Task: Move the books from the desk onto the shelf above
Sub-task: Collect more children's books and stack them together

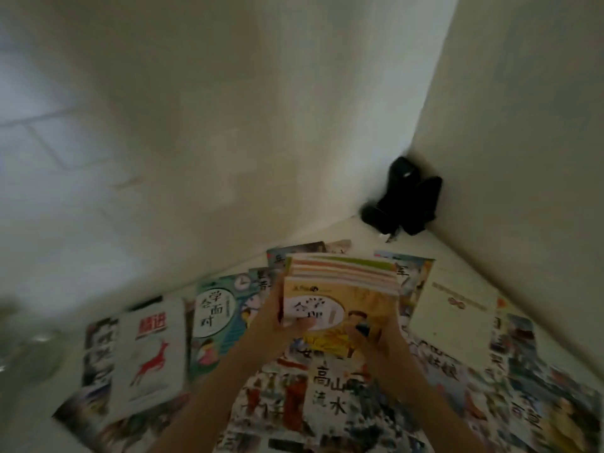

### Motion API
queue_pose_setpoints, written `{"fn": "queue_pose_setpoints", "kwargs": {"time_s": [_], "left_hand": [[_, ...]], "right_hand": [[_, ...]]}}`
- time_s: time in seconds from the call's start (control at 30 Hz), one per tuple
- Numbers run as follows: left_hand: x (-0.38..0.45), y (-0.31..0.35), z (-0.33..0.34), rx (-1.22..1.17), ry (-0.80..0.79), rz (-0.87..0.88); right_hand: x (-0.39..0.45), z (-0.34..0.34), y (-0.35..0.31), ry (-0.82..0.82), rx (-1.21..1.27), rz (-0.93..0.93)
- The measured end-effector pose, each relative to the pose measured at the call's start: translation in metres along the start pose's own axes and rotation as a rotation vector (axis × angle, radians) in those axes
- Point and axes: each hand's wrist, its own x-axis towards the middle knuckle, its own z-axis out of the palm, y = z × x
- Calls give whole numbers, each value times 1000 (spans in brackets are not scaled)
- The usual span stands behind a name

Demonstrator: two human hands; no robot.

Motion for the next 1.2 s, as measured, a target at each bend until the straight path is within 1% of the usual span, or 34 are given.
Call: {"fn": "queue_pose_setpoints", "kwargs": {"time_s": [0.1, 0.13, 0.2, 0.27, 0.33, 0.4, 0.5, 0.63, 0.73, 0.8, 0.9, 1.0, 1.07, 1.2], "left_hand": [[-9, -44, -4, -22, 24, -62], [-10, -49, -2, -29, 25, -92], [-9, -57, 5, -31, 62, -97], [-7, -58, 13, -54, 97, -160], [-3, -64, 15, -112, 101, -129], [-1, -70, 14, -66, 91, -74], [-4, -76, 11, -50, 96, -73], [-7, -85, 13, 3, 150, -81], [-8, -91, 19, -76, 192, -126], [-9, -91, 24, -117, 206, -123], [-10, -87, 26, -148, 242, -97], [-14, -67, 14, -95, 325, -39], [-26, -43, -1, -78, 393, 26], [-72, 22, -52, -77, 641, 183]], "right_hand": [[-2, 14, 29, 10, -74, 4], [-3, 16, 36, 6, -98, 6], [2, 22, 46, 17, -111, 27], [4, 27, 54, 61, -114, 13], [5, 30, 58, 96, -114, 0], [9, 29, 63, 94, -97, 30], [11, 26, 67, 88, -85, 36], [1, 31, 68, 163, -132, -17], [-3, 37, 70, 233, -187, -52], [-2, 39, 71, 261, -199, -56], [2, 38, 72, 249, -183, -52], [8, 38, 48, 213, -201, -95], [9, 45, 22, 184, -182, -172], [-1, 89, -58, 67, -100, -321]]}}
